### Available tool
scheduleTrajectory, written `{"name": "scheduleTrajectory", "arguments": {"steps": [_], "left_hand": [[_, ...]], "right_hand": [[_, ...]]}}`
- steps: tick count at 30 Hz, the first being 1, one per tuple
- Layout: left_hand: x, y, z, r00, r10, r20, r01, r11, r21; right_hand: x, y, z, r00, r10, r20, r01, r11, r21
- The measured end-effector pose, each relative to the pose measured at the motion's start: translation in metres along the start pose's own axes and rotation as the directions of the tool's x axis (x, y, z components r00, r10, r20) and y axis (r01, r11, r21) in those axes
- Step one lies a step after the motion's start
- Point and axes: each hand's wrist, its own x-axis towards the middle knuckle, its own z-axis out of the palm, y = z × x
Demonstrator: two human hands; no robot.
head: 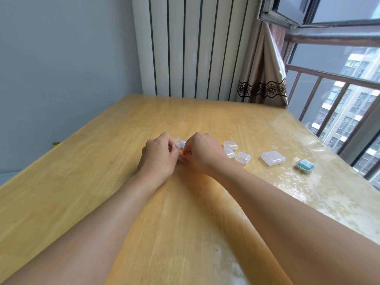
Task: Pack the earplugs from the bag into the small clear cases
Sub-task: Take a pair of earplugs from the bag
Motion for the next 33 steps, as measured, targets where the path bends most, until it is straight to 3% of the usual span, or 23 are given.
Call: {"name": "scheduleTrajectory", "arguments": {"steps": [3, 9, 13, 17, 20, 25, 33], "left_hand": [[-0.003, -0.001, 0.001, 1.0, 0.0, -0.008, 0.0, 1.0, 0.006], [-0.007, 0.005, 0.001, 1.0, -0.015, 0.001, 0.015, 0.998, -0.055], [-0.011, 0.012, -0.002, 0.999, 0.039, -0.036, -0.041, 0.998, -0.046], [-0.021, 0.026, -0.007, 0.97, 0.207, -0.127, -0.222, 0.968, -0.121], [-0.039, 0.045, -0.006, 0.93, 0.364, 0.057, -0.328, 0.888, -0.322], [-0.05, 0.052, 0.001, 0.886, 0.372, 0.277, -0.21, 0.854, -0.475], [-0.053, 0.056, 0.008, 0.881, 0.288, 0.377, 0.006, 0.788, -0.615]], "right_hand": [[-0.002, 0.003, -0.006, 0.999, -0.028, 0.022, 0.027, 0.998, 0.057], [-0.027, 0.019, -0.043, 1.0, -0.007, -0.028, 0.02, 0.867, 0.498], [-0.055, 0.039, -0.065, 0.993, -0.098, -0.067, 0.117, 0.901, 0.418], [-0.093, 0.064, -0.078, 0.989, -0.123, -0.08, 0.141, 0.953, 0.268], [-0.115, 0.078, -0.074, 0.993, -0.106, -0.045, 0.114, 0.942, 0.315], [-0.116, 0.085, -0.075, 0.986, -0.168, -0.011, 0.165, 0.949, 0.268], [-0.112, 0.082, -0.073, 0.981, -0.183, -0.057, 0.191, 0.934, 0.302]]}}
